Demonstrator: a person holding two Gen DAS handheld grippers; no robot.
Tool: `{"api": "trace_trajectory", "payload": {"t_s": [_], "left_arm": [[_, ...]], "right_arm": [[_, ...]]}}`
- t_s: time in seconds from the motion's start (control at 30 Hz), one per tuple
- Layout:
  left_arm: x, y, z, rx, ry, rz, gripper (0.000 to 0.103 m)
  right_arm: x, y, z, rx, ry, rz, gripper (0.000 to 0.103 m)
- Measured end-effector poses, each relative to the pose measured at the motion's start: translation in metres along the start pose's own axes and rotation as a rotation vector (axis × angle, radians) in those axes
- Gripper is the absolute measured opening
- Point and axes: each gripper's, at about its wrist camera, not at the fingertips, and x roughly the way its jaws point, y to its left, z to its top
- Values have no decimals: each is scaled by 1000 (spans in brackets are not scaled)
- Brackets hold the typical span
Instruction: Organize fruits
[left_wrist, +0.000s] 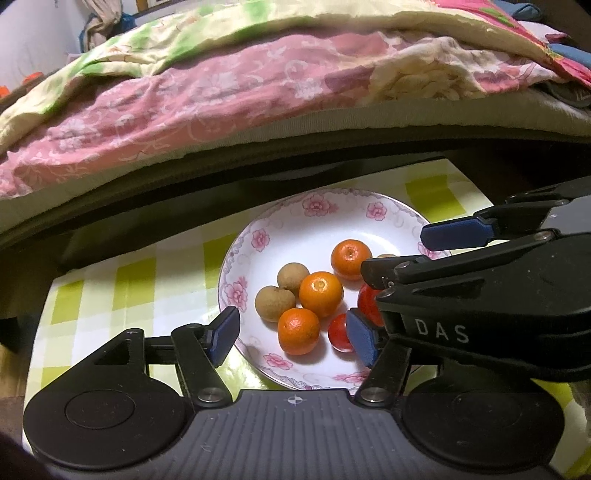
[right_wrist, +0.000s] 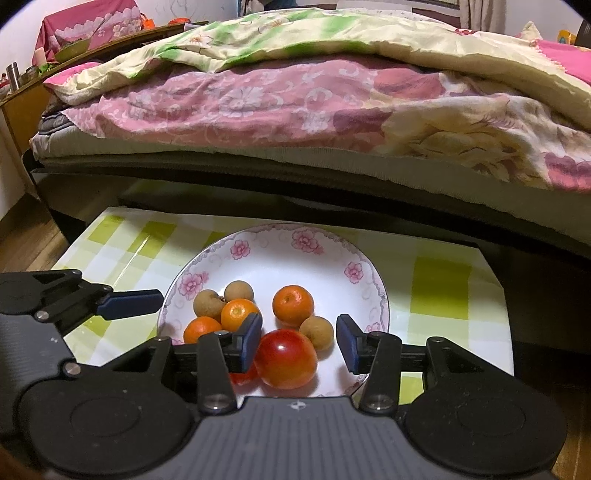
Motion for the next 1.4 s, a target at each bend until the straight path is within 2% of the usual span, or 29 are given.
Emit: {"api": "trace_trajectory", "payload": {"t_s": [0.17, 0.43, 0.73, 0.87, 1.07, 1.4], "left_arm": [[-4, 2, 2, -8, -5, 7, 74], [-14, 6, 1, -35, -15, 29, 85], [-23, 7, -1, -48, -32, 49, 87], [-26, 8, -2, -46, -35, 62, 88], [-29, 10, -4, -50, -37, 69, 89], [-39, 12, -4, -59, -48, 83, 90]], "right_arm": [[-5, 0, 0, 1, -10, 0, 50], [-12, 1, -1, 3, -18, -2, 50], [-20, 4, 0, -2, -33, -5, 51], [-21, 5, 0, -6, -37, -15, 58], [-21, 7, 1, -9, -34, -17, 60], [-27, 8, 0, -3, -46, -18, 60]]}}
